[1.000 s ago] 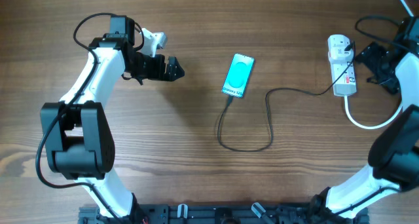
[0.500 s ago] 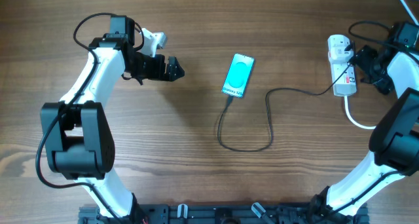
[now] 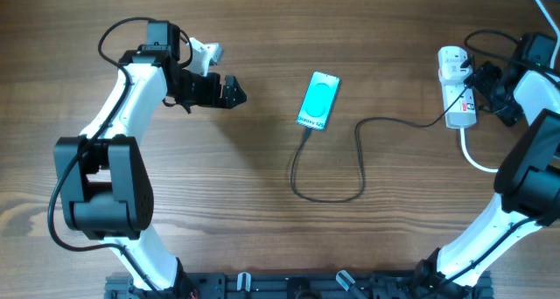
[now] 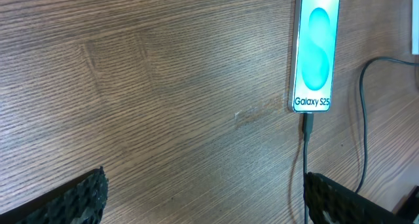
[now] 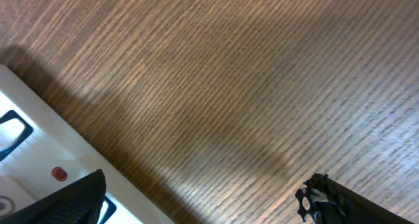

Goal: Plug charger to phone and switch on socket
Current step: 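Move the right gripper to the power strip's switch beside the charger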

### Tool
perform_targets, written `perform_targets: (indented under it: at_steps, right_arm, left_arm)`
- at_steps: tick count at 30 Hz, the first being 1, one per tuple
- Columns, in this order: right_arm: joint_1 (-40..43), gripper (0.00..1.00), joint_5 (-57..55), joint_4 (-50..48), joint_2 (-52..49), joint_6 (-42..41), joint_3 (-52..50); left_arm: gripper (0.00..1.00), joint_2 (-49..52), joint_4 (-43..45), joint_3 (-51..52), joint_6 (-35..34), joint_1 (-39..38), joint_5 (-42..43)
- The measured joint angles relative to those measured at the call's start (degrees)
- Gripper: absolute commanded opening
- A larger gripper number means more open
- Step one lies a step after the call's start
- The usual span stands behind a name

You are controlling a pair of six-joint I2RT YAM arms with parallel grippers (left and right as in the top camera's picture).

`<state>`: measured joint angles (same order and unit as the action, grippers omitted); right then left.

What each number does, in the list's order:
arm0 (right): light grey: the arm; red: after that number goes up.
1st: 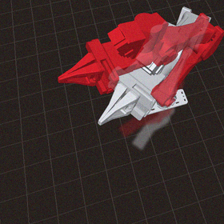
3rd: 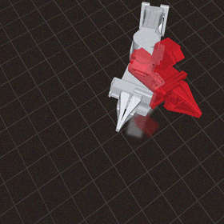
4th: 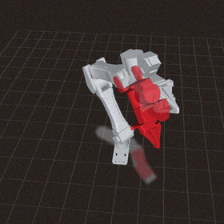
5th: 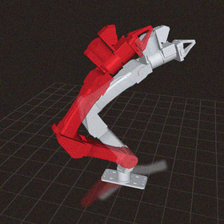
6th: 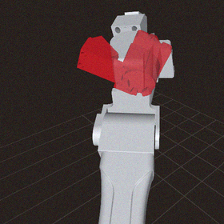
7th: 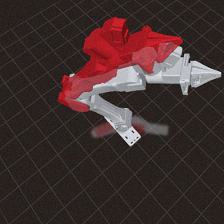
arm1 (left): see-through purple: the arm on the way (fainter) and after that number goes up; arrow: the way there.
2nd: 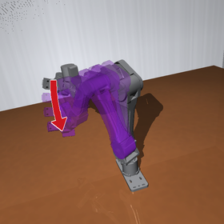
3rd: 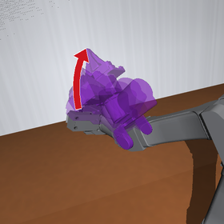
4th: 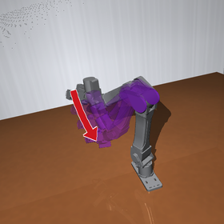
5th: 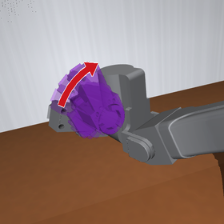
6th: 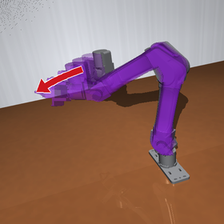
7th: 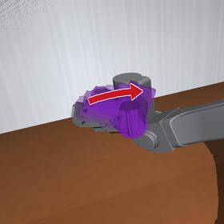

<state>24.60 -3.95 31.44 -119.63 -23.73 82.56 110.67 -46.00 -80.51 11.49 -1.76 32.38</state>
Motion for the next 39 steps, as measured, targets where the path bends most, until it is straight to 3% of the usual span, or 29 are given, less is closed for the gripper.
perform_targets:
  at_steps: [18,39]
  right_arm:
    - [0.94,1.00,3.21,4.42,-0.02,0.92,0.87]
    - [0.48,1.00,4.04,-0.22,-0.07,3.26,0.28]
  left_arm:
    - [1.00,0.00,0.00,0.00,0.00,0.00,0.00]
    - [1.00,0.00,0.00,0.00,0.00,0.00,0.00]
